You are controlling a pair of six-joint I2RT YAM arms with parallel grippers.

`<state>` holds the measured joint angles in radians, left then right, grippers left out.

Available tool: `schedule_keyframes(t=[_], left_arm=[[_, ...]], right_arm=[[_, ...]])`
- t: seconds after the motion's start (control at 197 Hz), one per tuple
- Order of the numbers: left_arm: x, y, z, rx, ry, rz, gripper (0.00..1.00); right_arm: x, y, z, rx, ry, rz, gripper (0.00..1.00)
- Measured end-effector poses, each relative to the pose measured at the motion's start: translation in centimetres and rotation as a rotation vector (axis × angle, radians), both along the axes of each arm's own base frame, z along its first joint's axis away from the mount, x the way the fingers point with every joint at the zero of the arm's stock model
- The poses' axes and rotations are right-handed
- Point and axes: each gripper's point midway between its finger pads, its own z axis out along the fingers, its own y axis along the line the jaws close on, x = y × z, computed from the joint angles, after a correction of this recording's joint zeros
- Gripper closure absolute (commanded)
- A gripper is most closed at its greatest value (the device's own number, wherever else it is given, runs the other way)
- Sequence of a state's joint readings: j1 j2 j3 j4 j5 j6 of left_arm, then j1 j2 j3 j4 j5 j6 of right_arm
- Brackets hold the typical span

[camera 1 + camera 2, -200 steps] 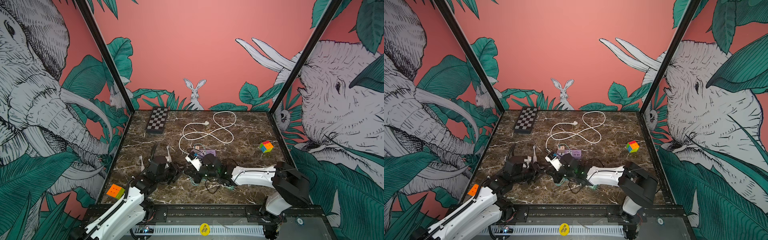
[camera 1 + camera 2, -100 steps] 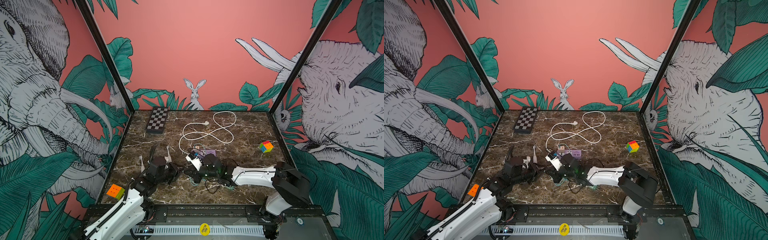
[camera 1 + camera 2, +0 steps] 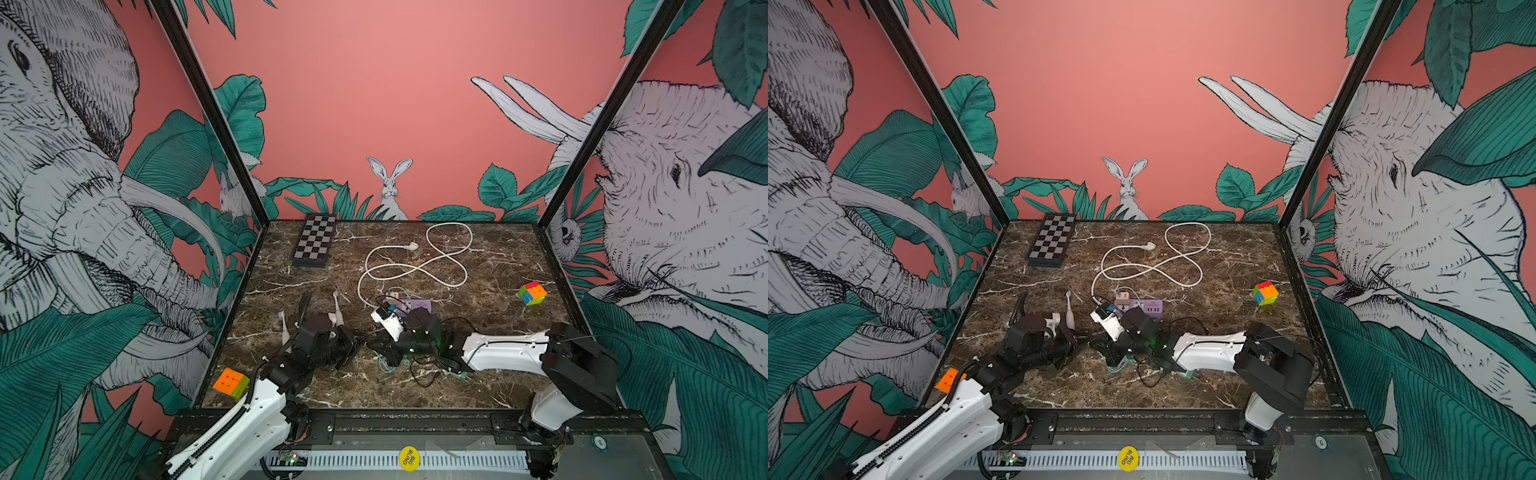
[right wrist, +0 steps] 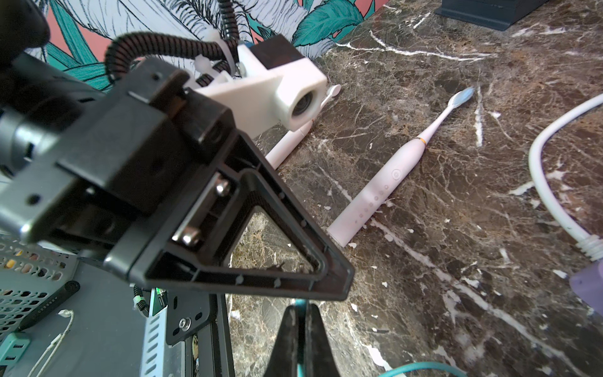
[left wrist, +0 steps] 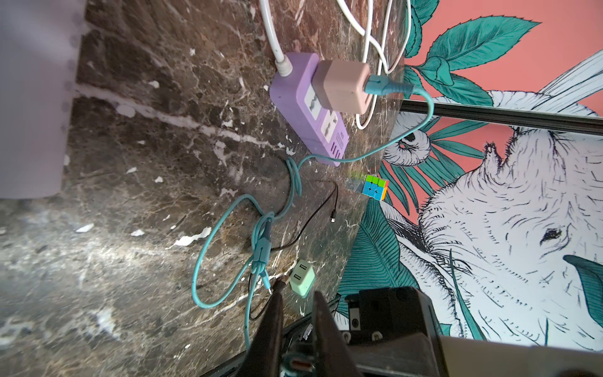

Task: Charge the electric toothbrush
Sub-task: Pick up the charging cable from the center of the board.

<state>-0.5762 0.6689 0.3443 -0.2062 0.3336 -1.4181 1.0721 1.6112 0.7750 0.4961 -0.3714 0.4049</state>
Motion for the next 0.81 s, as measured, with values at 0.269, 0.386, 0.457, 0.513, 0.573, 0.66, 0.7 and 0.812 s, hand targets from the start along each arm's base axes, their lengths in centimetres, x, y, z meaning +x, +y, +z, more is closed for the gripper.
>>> schedule_keyframes(t=[0.269, 0.386, 0.457, 0.513, 0.573, 0.66, 0.7, 0.812], left_arm=[[-0.12, 0.1, -0.51, 0.02, 0.01, -0.006, 0.89], [-0.13, 0.11, -0.56, 0.023, 0.01, -0.008, 0.94], [-0.13, 0.11, -0.57, 0.023, 0.01, -0.008, 1.0], [-0.13, 0.12, -0.58, 0.023, 0.01, -0.008, 1.0], [-0.17, 0.15, -0.64, 0.025, 0.013, -0.007, 1.0], [-0.21, 0.22, -0.72, 0.028, 0.016, -0.005, 1.0], [-0.22, 0.3, -0.8, 0.032, 0.018, -0.002, 1.0], [-0.18, 0.41, -0.66, 0.031, 0.013, 0.005, 1.0]], right_arm=[[-0.1, -0.02, -0.39, -0.009, 0.016, 0.001, 1.0], [-0.11, -0.02, -0.45, -0.01, 0.019, 0.0, 1.0], [-0.14, -0.02, -0.44, -0.009, 0.022, 0.001, 1.0], [-0.16, 0.0, -0.44, -0.008, 0.023, 0.002, 1.0], [-0.24, 0.02, -0.47, -0.008, 0.027, 0.005, 0.87], [-0.36, 0.07, -0.44, -0.004, 0.039, 0.008, 0.66], [-0.38, 0.15, -0.25, 0.005, 0.04, 0.01, 0.6], [-0.54, -0.13, -0.05, 0.031, 0.03, 0.009, 0.55]])
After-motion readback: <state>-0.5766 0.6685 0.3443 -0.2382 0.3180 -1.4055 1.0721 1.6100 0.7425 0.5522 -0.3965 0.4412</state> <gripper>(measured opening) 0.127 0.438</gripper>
